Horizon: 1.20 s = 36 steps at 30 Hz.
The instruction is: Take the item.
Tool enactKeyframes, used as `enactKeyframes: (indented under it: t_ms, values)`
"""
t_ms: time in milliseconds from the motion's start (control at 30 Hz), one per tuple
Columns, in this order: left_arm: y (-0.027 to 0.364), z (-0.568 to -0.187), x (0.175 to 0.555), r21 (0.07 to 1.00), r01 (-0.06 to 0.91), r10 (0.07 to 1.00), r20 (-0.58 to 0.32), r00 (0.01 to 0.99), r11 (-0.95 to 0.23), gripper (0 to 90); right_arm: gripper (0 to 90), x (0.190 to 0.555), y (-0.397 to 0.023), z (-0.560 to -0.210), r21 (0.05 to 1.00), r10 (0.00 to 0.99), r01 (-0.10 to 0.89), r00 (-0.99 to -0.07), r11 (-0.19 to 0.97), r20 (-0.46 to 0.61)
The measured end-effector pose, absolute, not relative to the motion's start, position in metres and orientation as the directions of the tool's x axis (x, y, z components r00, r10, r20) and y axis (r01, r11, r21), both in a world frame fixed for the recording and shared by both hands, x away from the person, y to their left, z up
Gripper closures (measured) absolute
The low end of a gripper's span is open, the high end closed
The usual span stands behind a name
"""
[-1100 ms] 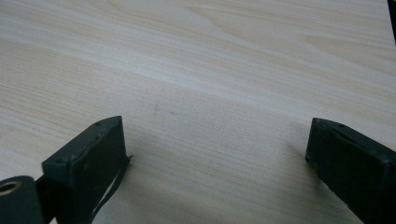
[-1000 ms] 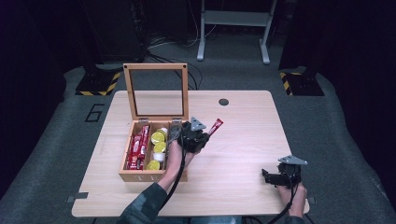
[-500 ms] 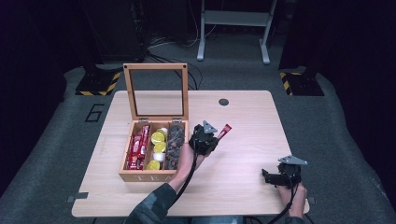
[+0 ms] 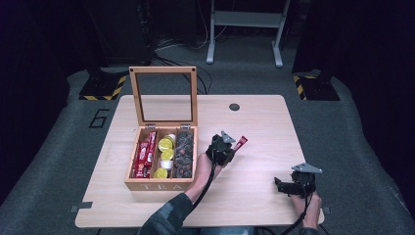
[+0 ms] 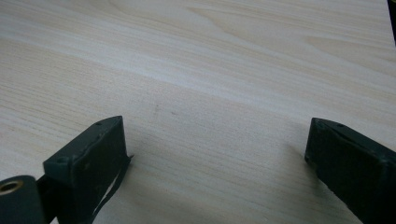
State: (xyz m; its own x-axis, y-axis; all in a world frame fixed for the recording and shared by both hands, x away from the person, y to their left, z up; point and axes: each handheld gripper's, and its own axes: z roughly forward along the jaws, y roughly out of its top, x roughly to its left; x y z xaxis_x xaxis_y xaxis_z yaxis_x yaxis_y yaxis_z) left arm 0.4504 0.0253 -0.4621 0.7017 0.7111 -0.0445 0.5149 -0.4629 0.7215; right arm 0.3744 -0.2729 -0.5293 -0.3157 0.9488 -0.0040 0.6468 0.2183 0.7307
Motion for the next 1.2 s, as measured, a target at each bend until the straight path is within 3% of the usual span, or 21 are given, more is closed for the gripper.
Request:
enactKeyframes:
  t_ms: [733, 967, 1200]
  values:
    - [0.010, -0.499, 0.458, 0.647, 0.597, 0.740, -0.075, 0.668, -0.473, 80.0, 5.2, 0.374, -0.272, -0.529, 0.735, 0.949, 0.643, -0.314, 0.217, -0.005]
    - [0.015, -0.490, 0.454, 0.657, 0.601, 0.743, -0.092, 0.663, -0.455, 47.4, 5.2, 0.374, -0.272, -0.529, 0.733, 0.949, 0.644, -0.315, 0.221, -0.009]
    - [0.030, -0.464, 0.440, 0.692, 0.559, 0.716, -0.087, 0.693, -0.457, 28.8, 5.1, 0.374, -0.272, -0.529, 0.732, 0.949, 0.645, -0.314, 0.220, -0.009]
